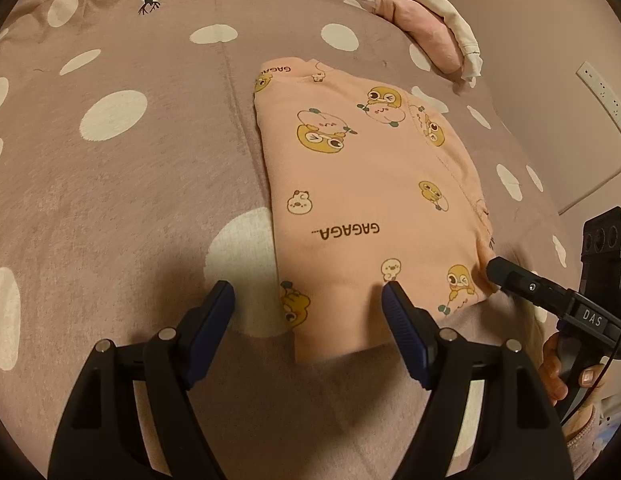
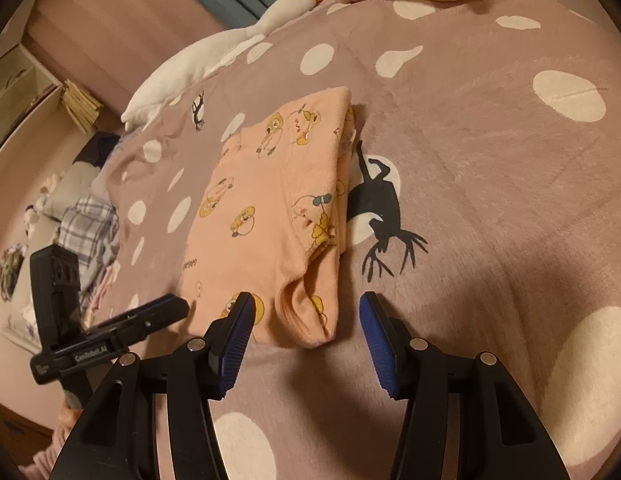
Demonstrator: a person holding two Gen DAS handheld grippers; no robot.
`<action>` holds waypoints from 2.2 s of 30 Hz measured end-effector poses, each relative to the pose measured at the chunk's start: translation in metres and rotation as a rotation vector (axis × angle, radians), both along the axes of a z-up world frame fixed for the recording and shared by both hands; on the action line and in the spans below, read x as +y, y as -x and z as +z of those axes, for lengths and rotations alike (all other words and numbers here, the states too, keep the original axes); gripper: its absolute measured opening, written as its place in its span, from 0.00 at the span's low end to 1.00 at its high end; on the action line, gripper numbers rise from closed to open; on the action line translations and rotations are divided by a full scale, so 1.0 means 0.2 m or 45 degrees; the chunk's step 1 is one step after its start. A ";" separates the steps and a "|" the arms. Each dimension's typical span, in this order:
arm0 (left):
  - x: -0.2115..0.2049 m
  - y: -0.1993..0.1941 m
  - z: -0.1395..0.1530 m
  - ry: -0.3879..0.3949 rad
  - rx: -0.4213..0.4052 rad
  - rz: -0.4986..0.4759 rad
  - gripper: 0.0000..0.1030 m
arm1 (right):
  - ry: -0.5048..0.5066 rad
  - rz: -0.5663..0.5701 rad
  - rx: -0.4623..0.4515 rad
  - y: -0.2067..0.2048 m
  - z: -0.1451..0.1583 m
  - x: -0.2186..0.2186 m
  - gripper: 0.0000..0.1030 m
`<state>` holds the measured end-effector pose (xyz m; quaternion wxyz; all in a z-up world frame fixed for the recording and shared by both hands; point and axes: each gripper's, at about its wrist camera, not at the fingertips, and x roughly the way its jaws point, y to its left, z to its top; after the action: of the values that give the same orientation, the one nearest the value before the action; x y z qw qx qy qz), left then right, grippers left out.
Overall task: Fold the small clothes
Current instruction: 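Slide the right gripper under the bundle's side edge and grasp it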
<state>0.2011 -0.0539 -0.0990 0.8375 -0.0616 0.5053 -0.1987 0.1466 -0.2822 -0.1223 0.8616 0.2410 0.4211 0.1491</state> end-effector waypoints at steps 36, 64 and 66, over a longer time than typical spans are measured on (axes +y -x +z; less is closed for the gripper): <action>-0.06 -0.32 -0.04 0.356 0.096 0.050 0.75 | -0.345 -0.012 0.012 -0.38 -0.07 -0.06 0.53; -0.14 -0.32 -0.04 0.159 -0.021 -0.002 0.71 | -0.131 0.008 -0.090 -0.45 -0.04 0.05 0.47; -0.15 -0.32 -0.04 0.151 -0.025 -0.001 0.69 | -0.126 0.009 -0.085 -0.45 -0.04 0.06 0.43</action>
<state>0.2643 -0.0837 -0.1071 0.8373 -0.1090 0.4843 -0.2294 0.2368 -0.2711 -0.1295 0.8617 0.2767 0.3851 0.1805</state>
